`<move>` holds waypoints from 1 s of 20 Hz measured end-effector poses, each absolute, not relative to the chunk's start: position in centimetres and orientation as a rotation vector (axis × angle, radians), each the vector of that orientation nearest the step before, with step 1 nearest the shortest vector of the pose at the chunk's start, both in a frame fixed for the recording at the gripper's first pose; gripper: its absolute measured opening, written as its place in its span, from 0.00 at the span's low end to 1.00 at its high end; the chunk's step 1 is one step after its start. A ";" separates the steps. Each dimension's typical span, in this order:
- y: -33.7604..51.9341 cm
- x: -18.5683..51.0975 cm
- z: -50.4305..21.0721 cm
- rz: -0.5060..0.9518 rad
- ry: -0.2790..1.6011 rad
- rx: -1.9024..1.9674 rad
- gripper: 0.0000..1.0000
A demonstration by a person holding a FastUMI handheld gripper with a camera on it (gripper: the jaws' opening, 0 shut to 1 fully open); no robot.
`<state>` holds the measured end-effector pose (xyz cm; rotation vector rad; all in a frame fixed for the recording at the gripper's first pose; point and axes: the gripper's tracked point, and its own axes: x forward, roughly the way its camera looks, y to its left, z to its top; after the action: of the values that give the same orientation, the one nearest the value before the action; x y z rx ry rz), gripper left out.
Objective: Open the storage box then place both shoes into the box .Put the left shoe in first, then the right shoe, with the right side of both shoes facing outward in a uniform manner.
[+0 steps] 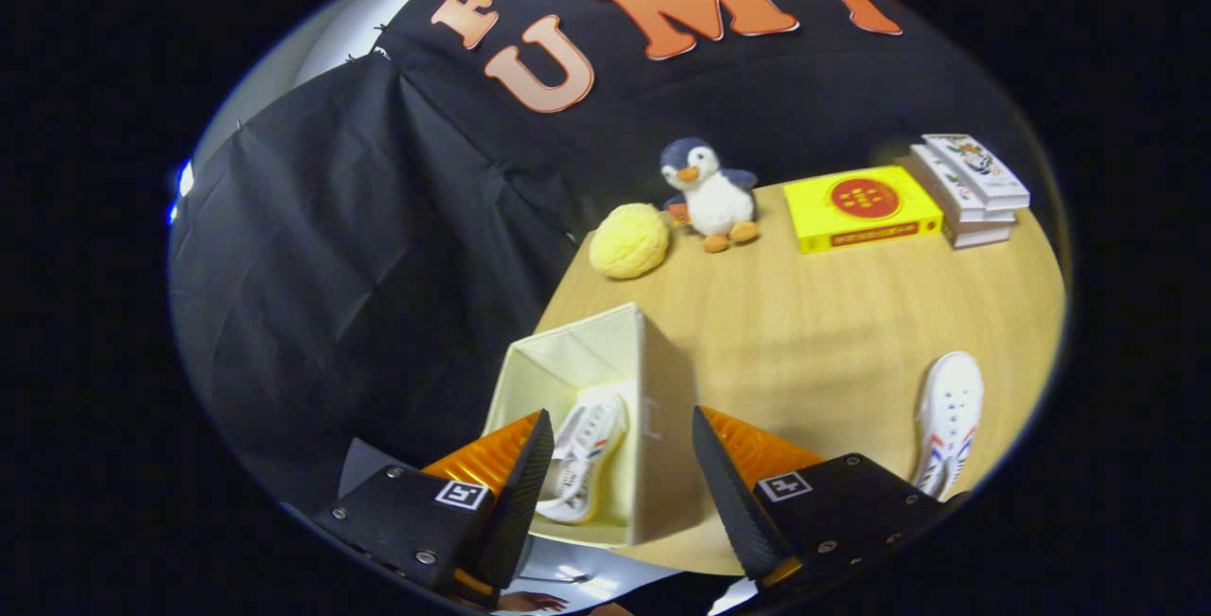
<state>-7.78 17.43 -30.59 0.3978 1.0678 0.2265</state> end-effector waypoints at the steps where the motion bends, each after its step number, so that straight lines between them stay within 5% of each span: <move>1: 14.6 -8.4 -31.1 0.190 1.064 0.359 0.89; 10: -4.4 -17.9 -38.9 -0.147 1.217 0.259 0.92; 20: -7.8 -22.1 -46.2 -0.132 1.364 0.259 0.85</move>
<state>-22.06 -7.75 -46.23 0.2591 1.3639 -0.1318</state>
